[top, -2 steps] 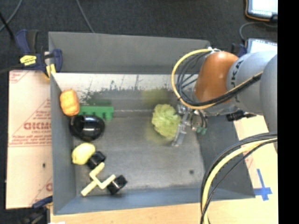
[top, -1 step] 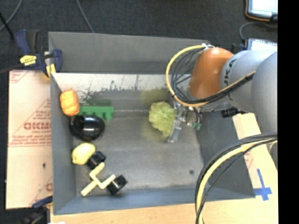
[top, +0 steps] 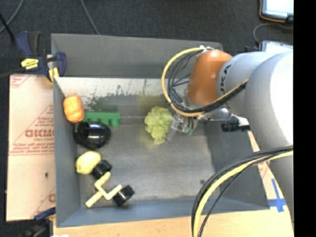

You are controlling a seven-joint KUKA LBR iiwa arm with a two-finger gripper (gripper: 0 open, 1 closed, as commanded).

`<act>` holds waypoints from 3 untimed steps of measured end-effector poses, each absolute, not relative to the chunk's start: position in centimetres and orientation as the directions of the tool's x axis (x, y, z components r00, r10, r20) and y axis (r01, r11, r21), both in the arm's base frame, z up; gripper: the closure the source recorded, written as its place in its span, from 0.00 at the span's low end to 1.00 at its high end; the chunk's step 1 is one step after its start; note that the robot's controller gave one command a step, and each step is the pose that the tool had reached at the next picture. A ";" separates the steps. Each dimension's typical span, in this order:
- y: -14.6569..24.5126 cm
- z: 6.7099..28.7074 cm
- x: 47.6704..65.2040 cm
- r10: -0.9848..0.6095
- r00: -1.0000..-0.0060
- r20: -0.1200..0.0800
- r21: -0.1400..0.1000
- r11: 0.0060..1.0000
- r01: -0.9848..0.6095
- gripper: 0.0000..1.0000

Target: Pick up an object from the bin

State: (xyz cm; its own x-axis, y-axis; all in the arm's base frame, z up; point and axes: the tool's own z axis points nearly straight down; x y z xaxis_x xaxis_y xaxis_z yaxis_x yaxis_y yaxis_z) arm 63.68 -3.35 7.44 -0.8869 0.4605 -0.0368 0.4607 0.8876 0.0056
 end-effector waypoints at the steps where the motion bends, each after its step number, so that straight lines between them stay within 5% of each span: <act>1: -3.1 7.4 63.7 0.463 -0.886 -0.038 0.005 0.886 0.463 1.00; 3: 0.8 7.4 62.7 0.482 -0.875 -0.048 0.010 0.876 0.482 1.00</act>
Offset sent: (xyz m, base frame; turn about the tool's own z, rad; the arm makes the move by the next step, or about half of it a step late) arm -0.0032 0.0404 -0.0044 0.0172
